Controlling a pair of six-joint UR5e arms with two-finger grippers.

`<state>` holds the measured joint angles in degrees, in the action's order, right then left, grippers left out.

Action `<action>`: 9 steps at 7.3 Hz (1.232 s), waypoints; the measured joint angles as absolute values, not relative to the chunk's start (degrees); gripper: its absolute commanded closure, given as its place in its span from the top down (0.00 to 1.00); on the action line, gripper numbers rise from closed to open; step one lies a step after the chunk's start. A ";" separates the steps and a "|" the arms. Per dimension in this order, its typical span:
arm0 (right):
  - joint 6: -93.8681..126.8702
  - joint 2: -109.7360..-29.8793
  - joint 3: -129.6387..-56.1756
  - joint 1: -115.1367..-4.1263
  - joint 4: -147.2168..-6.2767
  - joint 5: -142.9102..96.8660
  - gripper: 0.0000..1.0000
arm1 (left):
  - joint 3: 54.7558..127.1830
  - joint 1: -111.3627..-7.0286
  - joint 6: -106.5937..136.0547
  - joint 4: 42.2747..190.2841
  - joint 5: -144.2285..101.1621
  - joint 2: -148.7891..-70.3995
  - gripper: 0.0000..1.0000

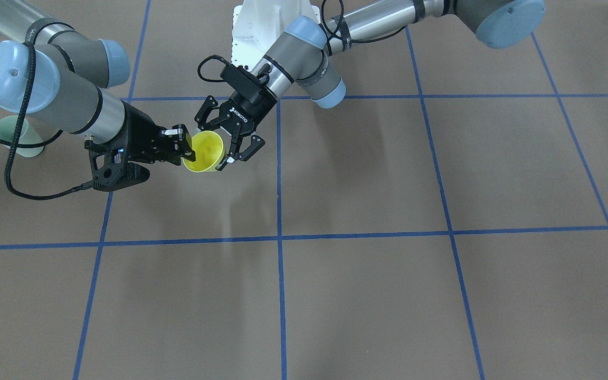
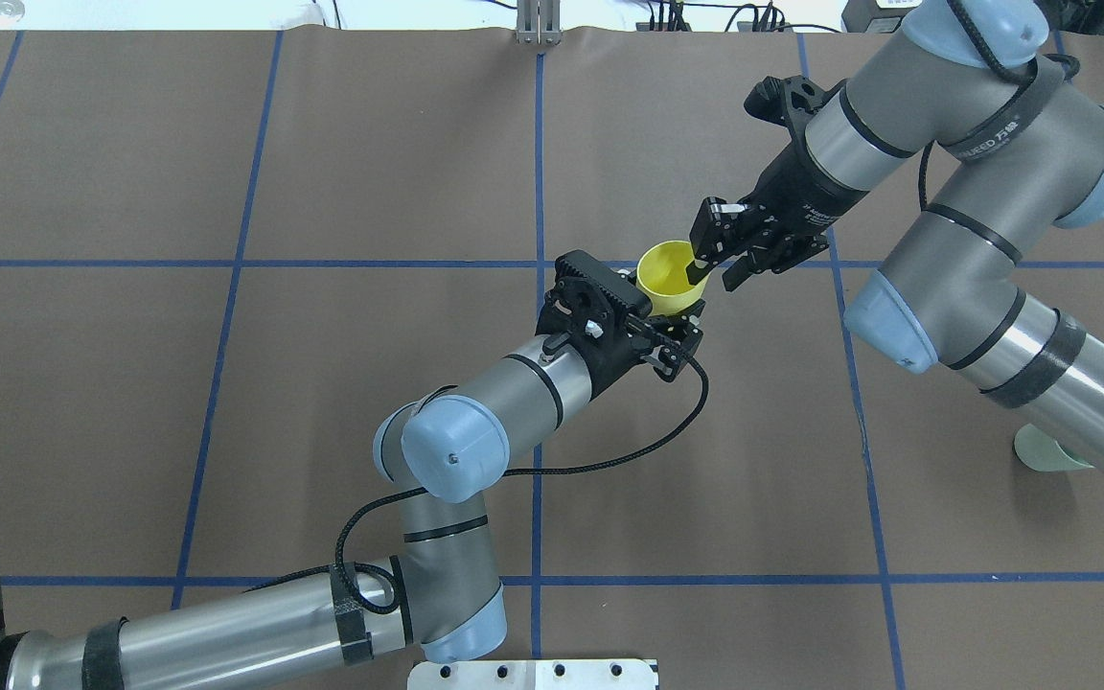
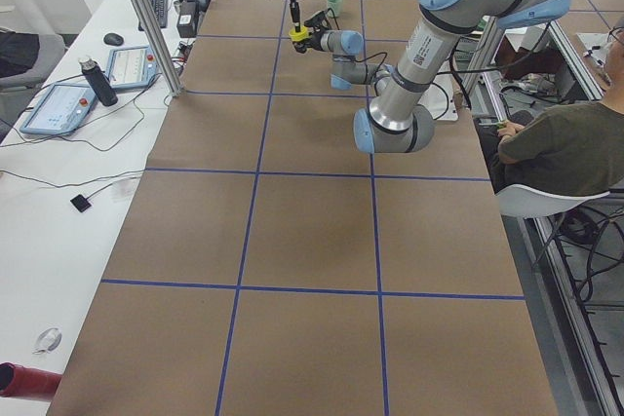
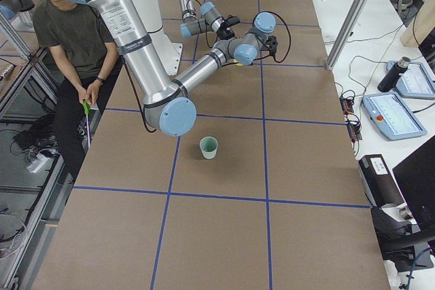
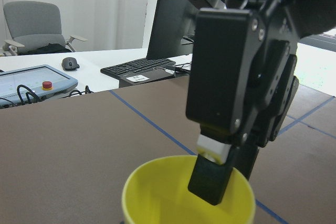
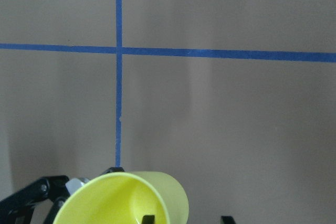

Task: Transfer and stack yellow cup on green cup

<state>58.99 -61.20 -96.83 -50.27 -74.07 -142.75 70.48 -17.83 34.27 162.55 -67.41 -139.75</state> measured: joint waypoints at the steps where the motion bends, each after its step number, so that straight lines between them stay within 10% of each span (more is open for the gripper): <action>1: 59.13 -61.18 -96.97 -50.27 -74.05 -142.90 0.28 | 70.47 -17.80 34.28 162.68 -67.42 -139.75 0.62; 2: 59.20 -61.17 -97.06 -50.27 -74.05 -143.10 0.25 | 70.45 -17.77 34.28 162.74 -67.42 -139.75 0.63; 4: 59.23 -61.18 -97.11 -50.27 -74.02 -143.25 0.00 | 70.41 -17.76 34.33 162.76 -67.39 -139.75 0.99; 9: 59.32 -61.17 -97.25 -51.21 -74.03 -143.51 0.00 | 71.85 -17.13 34.79 163.98 -66.56 -139.96 1.00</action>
<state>59.32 -61.17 -97.25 -51.21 -74.03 -143.51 71.85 -17.13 34.79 163.98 -66.56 -139.96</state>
